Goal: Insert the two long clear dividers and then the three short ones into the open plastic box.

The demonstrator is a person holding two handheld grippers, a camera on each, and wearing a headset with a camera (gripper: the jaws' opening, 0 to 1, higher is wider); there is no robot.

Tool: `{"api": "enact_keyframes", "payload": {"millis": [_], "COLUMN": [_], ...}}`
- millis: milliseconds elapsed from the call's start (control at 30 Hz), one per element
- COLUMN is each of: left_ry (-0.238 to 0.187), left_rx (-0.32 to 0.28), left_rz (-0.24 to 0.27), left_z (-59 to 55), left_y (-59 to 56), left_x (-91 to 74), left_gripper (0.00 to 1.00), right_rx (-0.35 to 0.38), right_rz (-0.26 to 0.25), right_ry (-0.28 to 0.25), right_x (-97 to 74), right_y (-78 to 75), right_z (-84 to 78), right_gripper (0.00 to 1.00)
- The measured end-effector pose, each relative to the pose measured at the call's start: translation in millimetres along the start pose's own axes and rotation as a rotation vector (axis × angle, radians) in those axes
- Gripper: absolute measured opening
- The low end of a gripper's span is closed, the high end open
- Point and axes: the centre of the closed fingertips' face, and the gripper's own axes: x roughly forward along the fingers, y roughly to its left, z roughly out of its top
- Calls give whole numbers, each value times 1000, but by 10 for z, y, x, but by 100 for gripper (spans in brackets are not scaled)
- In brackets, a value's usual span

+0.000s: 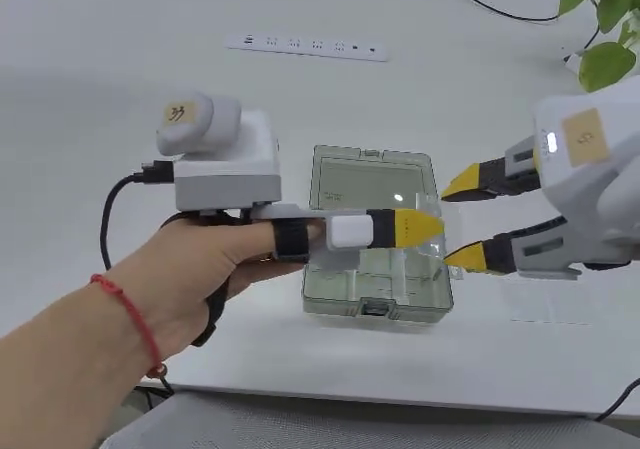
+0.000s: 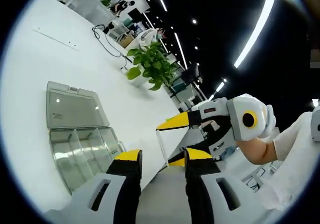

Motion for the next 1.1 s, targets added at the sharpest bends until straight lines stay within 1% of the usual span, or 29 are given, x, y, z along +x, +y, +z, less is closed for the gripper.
{"api": "enact_keyframes", "payload": {"millis": [67,233,367,533,667,933,1033,1100], "left_ry": [3,9,20,18,20,20,9,10], "left_rx": [-3,-18,-17,-15,-19,-14,-24,-7], "left_rz": [-6,-19,-25,-26,-39,-32,-30,-13], "left_z": [-7,-25,-55,-55,-59,-69,-52,-53], "left_y": [-9,-30,-42,-44,-72,-58,-56,-21], "left_x": [8,35,47,48,49,47,41,33], "left_gripper": [27,21,14,8,0,0,0,0], "right_rx": [-2,-7,-14,-14,-17,-27,-33,-28], "right_rz": [-2,-2,-4,1,-1,0,-9,-12], "right_ry": [-1,-7,-4,-5,-3,3,1,-5], "right_x": [-8,-22,-29,-40,-46,-42,-46,-52], "right_y": [-2,14,19,45,44,52,40,31], "right_z": [27,84,92,107,113,115,125,136], "right_gripper": [33,33,33,33,33,33,33,32]}}
